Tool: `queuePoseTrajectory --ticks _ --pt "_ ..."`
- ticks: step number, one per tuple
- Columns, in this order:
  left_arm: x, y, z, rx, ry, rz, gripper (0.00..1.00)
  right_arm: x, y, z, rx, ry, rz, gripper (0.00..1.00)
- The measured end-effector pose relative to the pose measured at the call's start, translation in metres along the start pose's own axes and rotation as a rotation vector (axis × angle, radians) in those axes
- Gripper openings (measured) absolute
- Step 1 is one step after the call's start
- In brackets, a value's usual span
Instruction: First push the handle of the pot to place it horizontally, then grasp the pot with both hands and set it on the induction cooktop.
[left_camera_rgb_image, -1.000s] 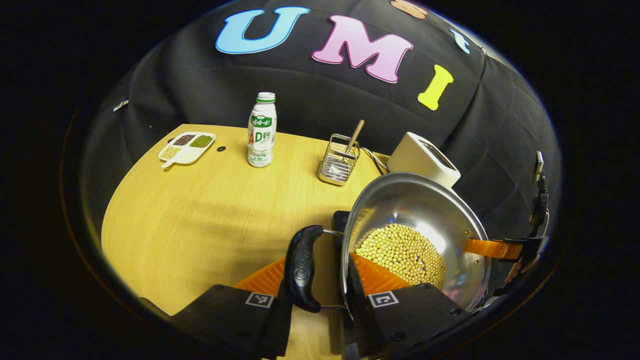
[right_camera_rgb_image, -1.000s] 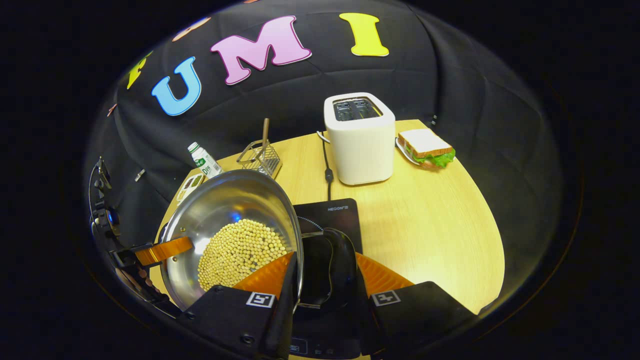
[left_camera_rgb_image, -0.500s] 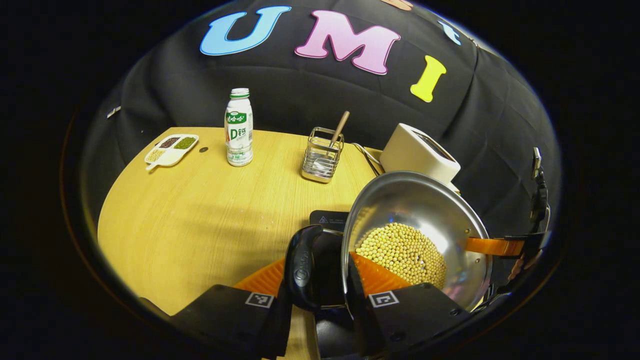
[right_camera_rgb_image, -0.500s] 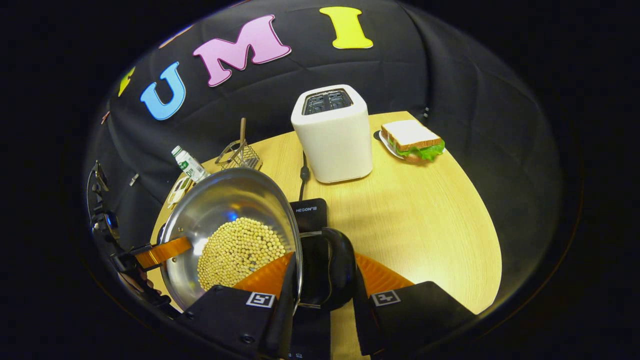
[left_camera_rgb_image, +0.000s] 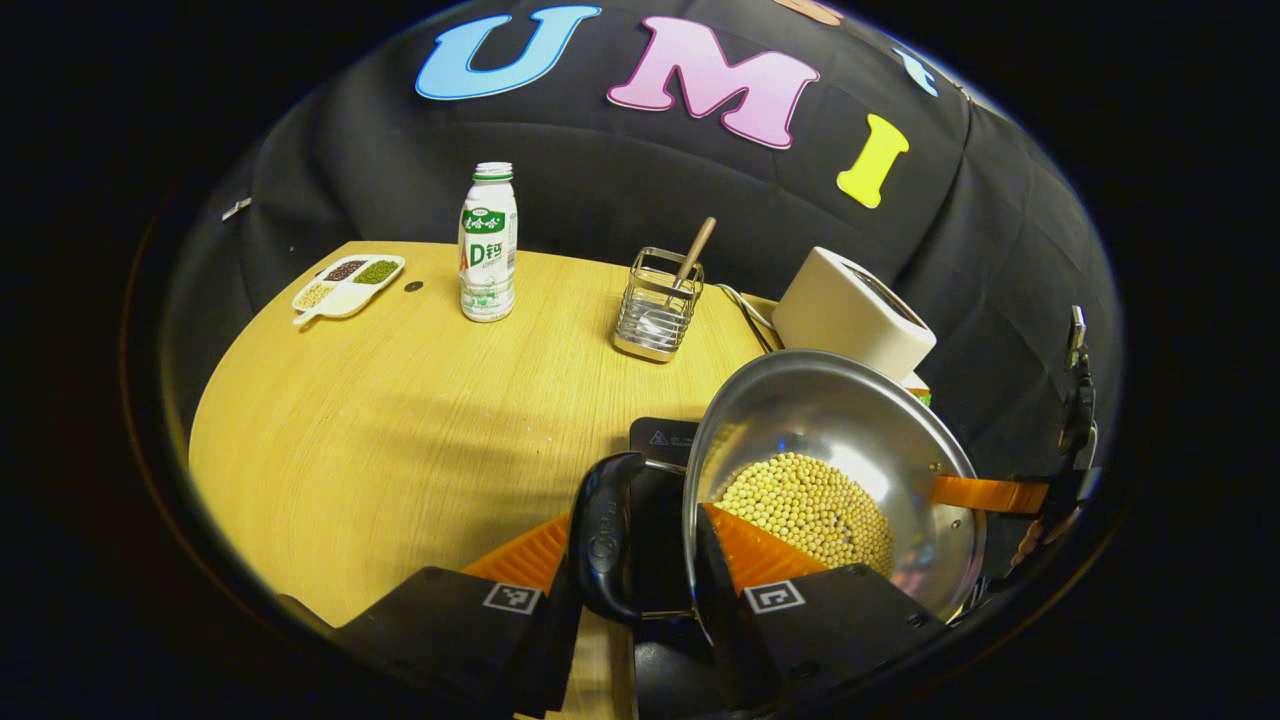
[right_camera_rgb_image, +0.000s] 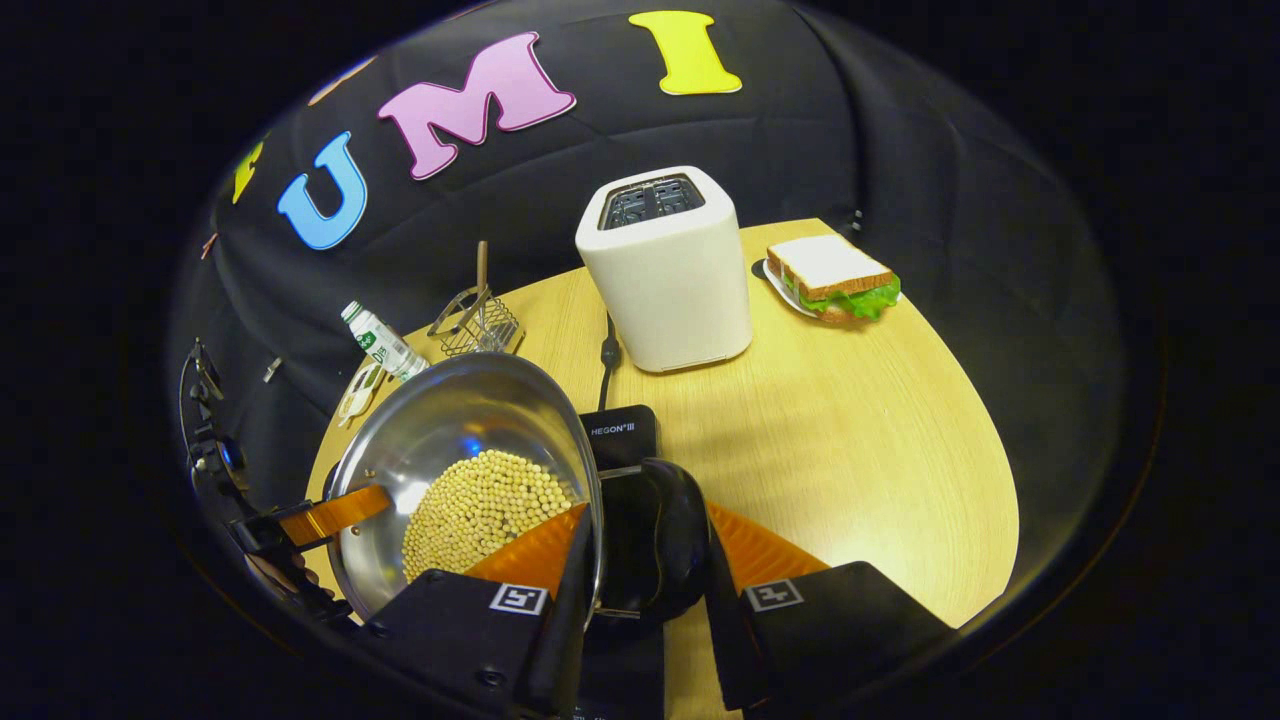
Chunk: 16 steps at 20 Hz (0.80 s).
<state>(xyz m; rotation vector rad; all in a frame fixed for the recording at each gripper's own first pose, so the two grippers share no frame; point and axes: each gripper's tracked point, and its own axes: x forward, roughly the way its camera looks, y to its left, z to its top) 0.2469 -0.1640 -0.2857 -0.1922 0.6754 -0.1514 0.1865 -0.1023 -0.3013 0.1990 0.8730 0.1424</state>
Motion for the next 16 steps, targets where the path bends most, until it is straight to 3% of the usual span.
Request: queuePoseTrajectory --ticks 5,6,7,8,9,10,11,12,16 --pt "0.004 0.002 -0.002 -0.002 0.030 0.023 0.65 -0.004 -0.003 -0.003 0.027 -0.006 -0.026 0.59" --pt "0.003 0.002 -0.001 -0.010 0.026 0.024 0.69 -0.005 -0.003 -0.003 0.033 -0.007 -0.029 0.55" --pt "0.001 0.004 0.001 -0.020 0.021 0.030 0.72 -0.005 -0.004 -0.005 0.039 -0.009 -0.039 0.59" --pt "-0.002 0.006 0.003 -0.031 0.015 0.032 0.78 -0.007 -0.004 -0.003 0.043 -0.015 -0.044 0.57" --pt "-0.006 0.007 0.005 -0.041 0.005 0.031 0.81 -0.011 -0.006 -0.001 0.046 -0.024 -0.053 0.70" --pt "-0.010 0.008 0.007 -0.049 -0.003 0.020 0.92 -0.015 -0.007 0.002 0.052 -0.036 -0.059 0.83" --pt "-0.019 0.008 0.007 -0.052 -0.007 0.015 0.96 -0.022 -0.007 0.006 0.060 -0.054 -0.069 0.88" --pt "-0.029 0.012 0.007 -0.049 -0.013 0.018 0.96 -0.029 -0.005 0.010 0.066 -0.077 -0.076 0.99" --pt "-0.079 0.023 0.015 -0.052 -0.082 0.008 0.96 -0.076 0.003 0.018 0.079 -0.163 -0.129 0.99"
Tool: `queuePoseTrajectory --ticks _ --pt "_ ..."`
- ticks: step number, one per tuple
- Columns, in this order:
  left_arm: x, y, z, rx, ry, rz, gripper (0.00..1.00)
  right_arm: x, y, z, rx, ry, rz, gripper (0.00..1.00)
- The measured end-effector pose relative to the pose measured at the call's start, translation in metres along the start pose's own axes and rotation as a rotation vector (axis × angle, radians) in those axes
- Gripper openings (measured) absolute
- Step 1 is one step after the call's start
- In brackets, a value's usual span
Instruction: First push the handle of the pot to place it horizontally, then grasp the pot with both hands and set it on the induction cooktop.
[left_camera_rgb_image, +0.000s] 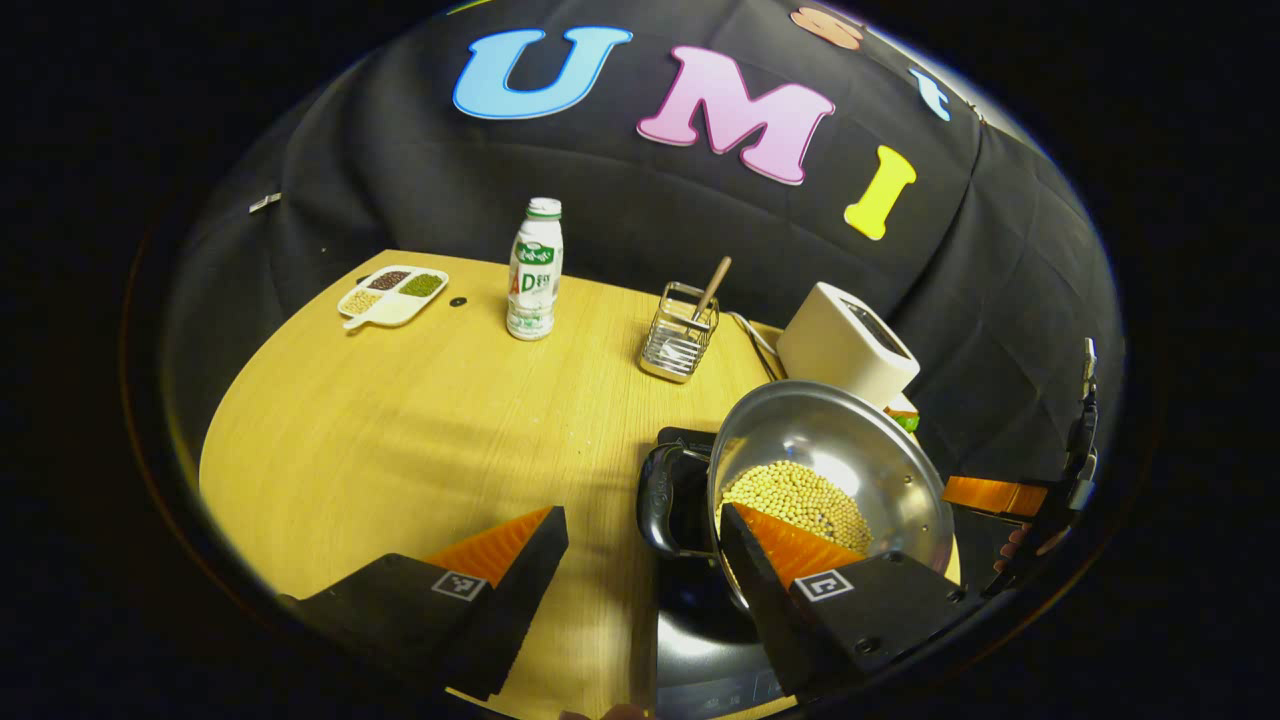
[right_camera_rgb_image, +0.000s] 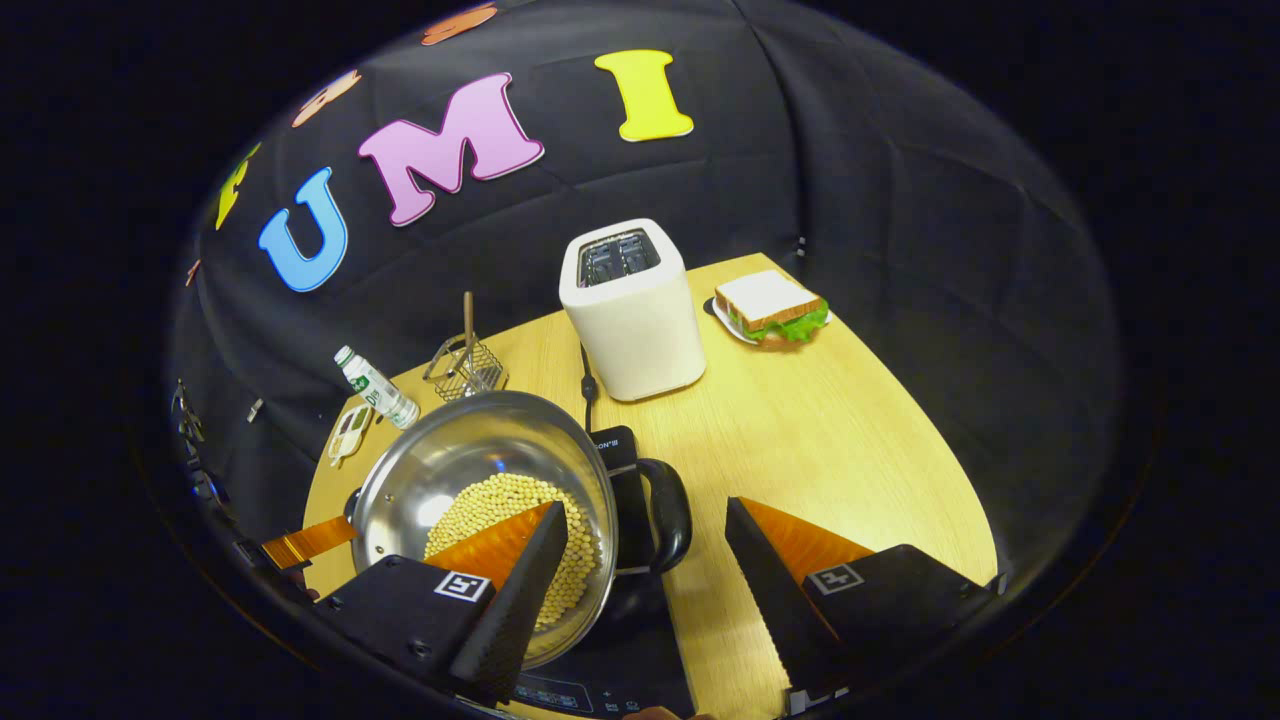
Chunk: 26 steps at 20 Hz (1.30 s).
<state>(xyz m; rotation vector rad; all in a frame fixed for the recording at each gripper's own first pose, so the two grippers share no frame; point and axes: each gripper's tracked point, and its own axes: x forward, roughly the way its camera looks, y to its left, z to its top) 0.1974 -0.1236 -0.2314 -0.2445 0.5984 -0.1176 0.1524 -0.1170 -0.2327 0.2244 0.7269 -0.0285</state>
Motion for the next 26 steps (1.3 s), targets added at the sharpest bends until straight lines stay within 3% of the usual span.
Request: queuePoseTrajectory --ticks 3,8,15,20,26 --pt "-0.040 0.016 0.020 0.015 -0.085 0.047 0.96 -0.044 0.003 0.015 0.008 -0.093 -0.027 0.99" --pt "-0.115 0.022 0.061 0.060 -0.265 0.060 0.95 -0.121 -0.006 0.046 -0.026 -0.282 -0.086 0.99" --pt "-0.211 0.028 0.091 0.266 -0.488 0.137 0.95 -0.208 0.009 0.079 -0.017 -0.590 -0.092 0.98" --pt "-0.256 0.016 0.083 0.308 -0.570 0.146 0.95 -0.256 0.025 0.076 -0.086 -0.713 -0.074 0.98" --pt "-0.285 0.024 0.062 0.254 -0.653 0.223 0.94 -0.276 0.038 0.059 -0.123 -0.726 -0.058 0.98"
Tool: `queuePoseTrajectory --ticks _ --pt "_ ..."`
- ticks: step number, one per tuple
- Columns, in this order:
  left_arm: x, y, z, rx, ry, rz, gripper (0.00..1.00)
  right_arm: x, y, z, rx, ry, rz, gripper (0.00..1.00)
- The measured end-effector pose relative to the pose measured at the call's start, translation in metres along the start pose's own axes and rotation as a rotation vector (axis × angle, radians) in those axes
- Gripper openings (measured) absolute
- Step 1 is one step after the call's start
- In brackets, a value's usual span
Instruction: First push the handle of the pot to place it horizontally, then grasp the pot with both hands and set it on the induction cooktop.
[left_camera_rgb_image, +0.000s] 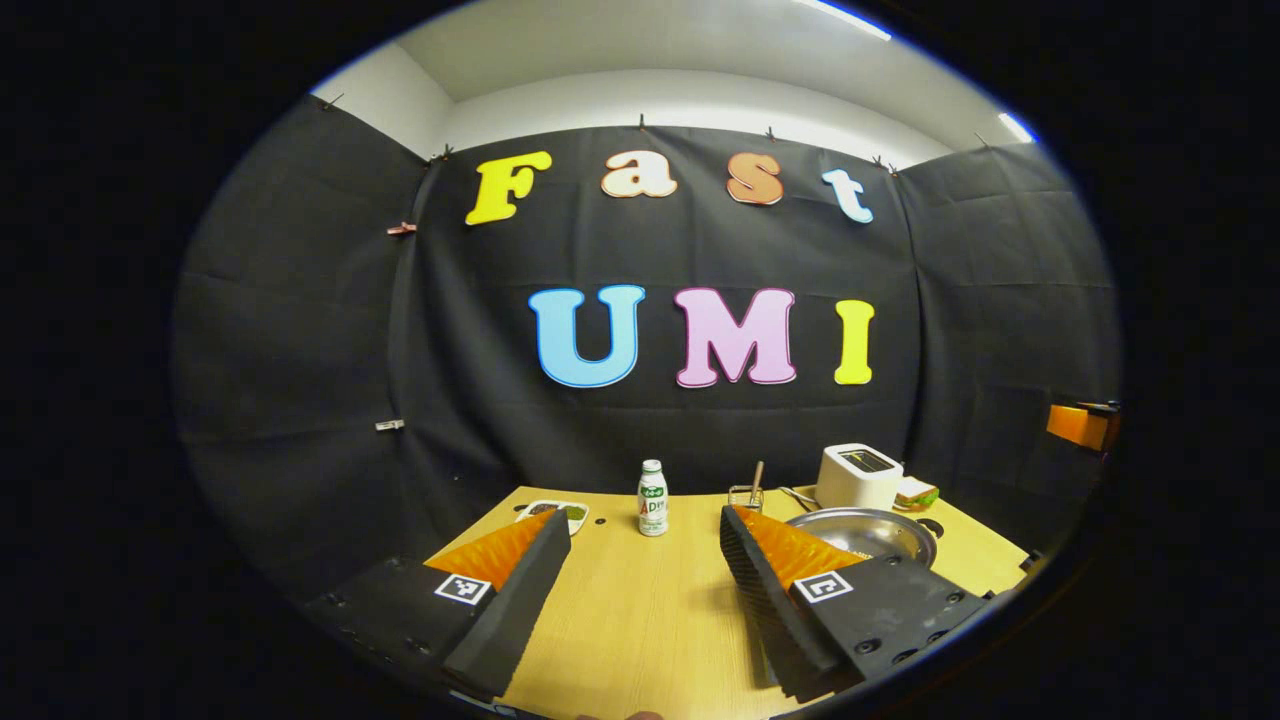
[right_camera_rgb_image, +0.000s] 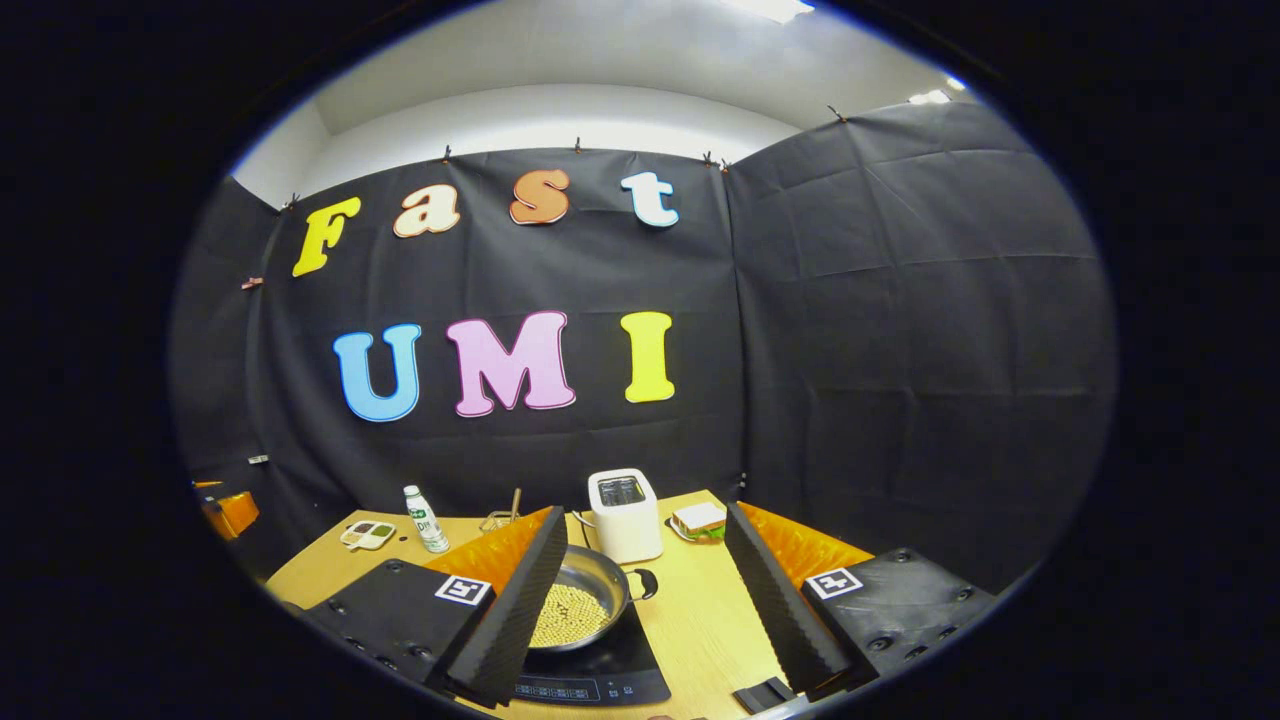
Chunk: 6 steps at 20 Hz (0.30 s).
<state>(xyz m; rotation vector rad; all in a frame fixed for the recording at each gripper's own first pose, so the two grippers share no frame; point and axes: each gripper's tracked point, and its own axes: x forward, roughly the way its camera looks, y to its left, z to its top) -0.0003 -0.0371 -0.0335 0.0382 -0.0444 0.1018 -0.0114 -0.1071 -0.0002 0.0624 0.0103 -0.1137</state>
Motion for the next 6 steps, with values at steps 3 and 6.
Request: queuePoseTrajectory --ticks 3,6 --pt "-0.012 -0.007 -0.001 -0.028 -0.009 -0.007 0.94 -0.010 0.014 -0.010 -0.014 0.018 0.041 0.98" --pt "-0.022 -0.012 -0.001 -0.005 -0.016 -0.023 0.94 -0.014 0.029 -0.021 -0.009 0.057 0.080 0.98"
